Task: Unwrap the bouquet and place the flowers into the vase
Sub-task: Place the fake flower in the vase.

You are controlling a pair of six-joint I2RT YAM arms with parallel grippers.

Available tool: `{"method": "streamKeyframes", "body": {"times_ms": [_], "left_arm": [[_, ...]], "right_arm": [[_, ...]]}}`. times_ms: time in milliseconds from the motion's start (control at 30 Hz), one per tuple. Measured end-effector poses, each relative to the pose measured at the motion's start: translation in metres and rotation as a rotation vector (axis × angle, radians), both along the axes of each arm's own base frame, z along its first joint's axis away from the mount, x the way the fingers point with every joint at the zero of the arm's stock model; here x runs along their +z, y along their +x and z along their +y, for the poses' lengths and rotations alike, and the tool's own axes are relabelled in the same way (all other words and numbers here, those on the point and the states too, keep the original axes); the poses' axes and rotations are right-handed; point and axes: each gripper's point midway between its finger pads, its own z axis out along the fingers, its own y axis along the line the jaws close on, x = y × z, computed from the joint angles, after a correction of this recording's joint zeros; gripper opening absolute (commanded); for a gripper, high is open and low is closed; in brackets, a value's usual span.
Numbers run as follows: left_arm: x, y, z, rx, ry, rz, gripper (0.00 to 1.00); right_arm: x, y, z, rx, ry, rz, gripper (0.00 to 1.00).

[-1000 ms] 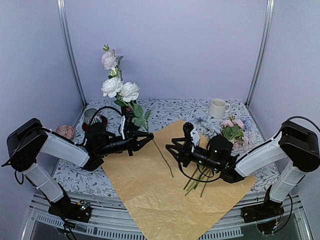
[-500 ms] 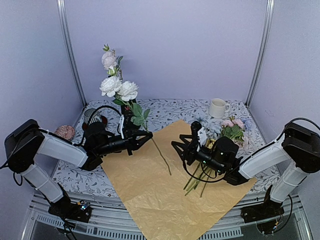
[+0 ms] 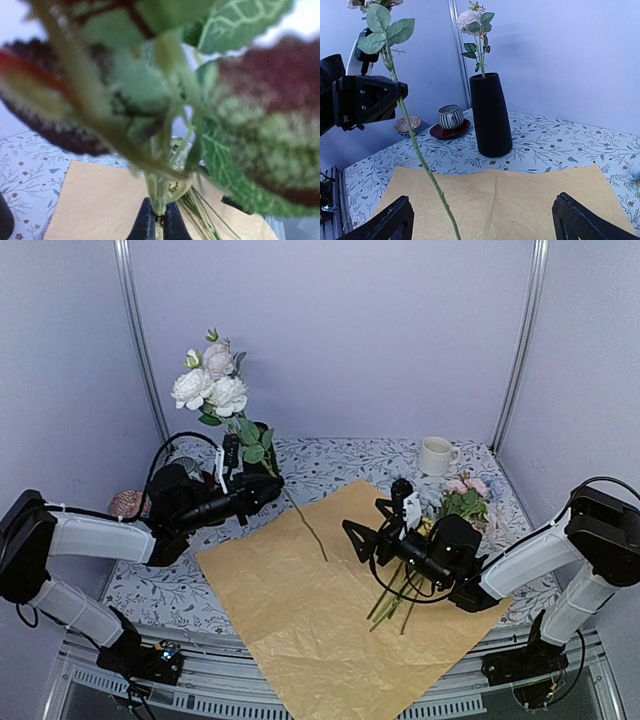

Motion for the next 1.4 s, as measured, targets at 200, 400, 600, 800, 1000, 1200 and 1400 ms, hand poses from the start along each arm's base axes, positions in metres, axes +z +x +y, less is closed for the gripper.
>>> {"method": "streamKeyframes", "body": {"times_ms": [200,400,600,800,1000,1200,1400], "left_arm": [[0.038,0.025,0.024,0.124,0.019,-0.025,0.00],[0.092,0.036,0.048,0.260,0.009,-0.083,0.00],[0.128,0.044,0.070,0.385,0.020,-0.106,0.00],[0.150,0.058,0.088,0.501,0.072,-0.126,0.00],[0.189,0.079,0.105,0.617,0.095,-0.195,0.00],[0.198,0.106,0.114,0.709,0.150,-0.230,0.00],[0.195,0.125,0.125,0.768,0.172,-0.227,0.00]], "right_arm": [[-0.001,0.001,-0.003,-0.014,-0.003,-0.005,0.99],[0.001,0.000,-0.004,-0.014,0.000,-0.013,0.99],[0.001,-0.001,-0.006,-0.015,0.000,-0.026,0.99],[0.001,-0.002,-0.007,-0.014,0.002,-0.032,0.99],[0.003,-0.003,-0.008,-0.011,0.012,-0.038,0.99],[0.004,-0.003,-0.008,-0.011,0.013,-0.042,0.99],[0.005,-0.004,-0.007,-0.005,0.016,-0.045,0.99]]}}
